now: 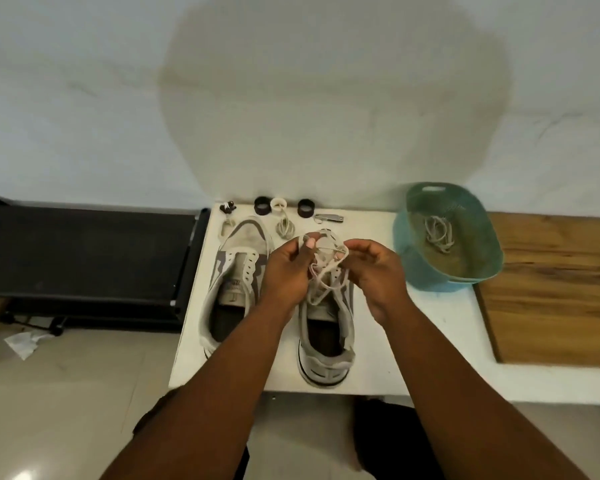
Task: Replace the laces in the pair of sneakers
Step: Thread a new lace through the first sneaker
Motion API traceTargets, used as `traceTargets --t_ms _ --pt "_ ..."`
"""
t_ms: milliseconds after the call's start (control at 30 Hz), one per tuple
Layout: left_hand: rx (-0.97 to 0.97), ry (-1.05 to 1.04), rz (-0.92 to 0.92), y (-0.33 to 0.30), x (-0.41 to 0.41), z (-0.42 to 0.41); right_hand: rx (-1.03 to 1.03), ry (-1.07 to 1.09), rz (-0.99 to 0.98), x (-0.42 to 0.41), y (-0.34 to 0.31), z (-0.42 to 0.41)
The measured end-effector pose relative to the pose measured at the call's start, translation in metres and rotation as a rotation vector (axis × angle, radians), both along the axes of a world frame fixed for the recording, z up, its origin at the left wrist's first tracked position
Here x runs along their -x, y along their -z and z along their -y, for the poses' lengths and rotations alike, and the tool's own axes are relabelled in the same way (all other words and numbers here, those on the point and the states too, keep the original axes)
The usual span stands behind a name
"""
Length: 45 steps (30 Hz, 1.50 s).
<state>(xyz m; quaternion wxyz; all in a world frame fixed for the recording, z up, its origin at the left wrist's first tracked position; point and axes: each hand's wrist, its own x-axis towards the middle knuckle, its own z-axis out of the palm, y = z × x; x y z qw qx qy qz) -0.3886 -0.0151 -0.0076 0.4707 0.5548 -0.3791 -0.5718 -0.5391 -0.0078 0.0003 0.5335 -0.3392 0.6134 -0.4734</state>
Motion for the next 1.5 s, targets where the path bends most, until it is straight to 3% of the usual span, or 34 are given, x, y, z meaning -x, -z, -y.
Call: traceTargets --t_ms 133,200,367,500,700,900,967,1067,1200,1300,1400,1500 --pt "0.100 -0.029 0.072 0.032 -0.005 0.008 0.016 0.042 0.172 0.011 0.033 0.002" --pt "0.153 -0.026 0.109 0.041 -0.006 0.009 0.008 0.074 0.157 0.014 0.043 0.003" --pt "0.230 -0.077 0.146 0.045 -0.004 0.021 0.038 0.062 -0.466 0.031 0.053 0.028" --pt "0.231 -0.200 0.159 0.056 -0.017 0.025 0.188 0.180 -0.801 0.041 0.056 0.027" --pt "0.308 -0.151 0.248 0.062 -0.023 0.024 0.602 0.486 -0.938 0.037 0.044 0.026" --pt "0.479 0.050 0.342 0.055 -0.025 0.023 0.896 0.620 -0.959 0.043 0.005 0.027" --pt "0.455 -0.015 0.321 0.054 -0.022 0.024 0.851 0.495 -0.953 0.041 0.006 0.029" --pt "0.335 -0.125 0.206 0.055 -0.020 0.024 0.514 0.157 -0.999 0.036 0.033 0.031" --pt "0.288 -0.029 0.065 0.050 -0.020 0.027 0.132 -0.161 -1.067 0.035 0.053 0.030" --pt "0.315 0.129 0.062 0.046 -0.015 0.023 0.207 -0.176 -1.008 0.025 0.044 0.030" --pt "0.396 0.284 0.118 0.045 -0.012 0.020 0.316 -0.421 -0.815 0.006 0.042 0.028" --pt "0.411 0.282 0.101 0.043 -0.012 0.020 0.342 -0.516 -0.740 0.002 0.050 0.028"
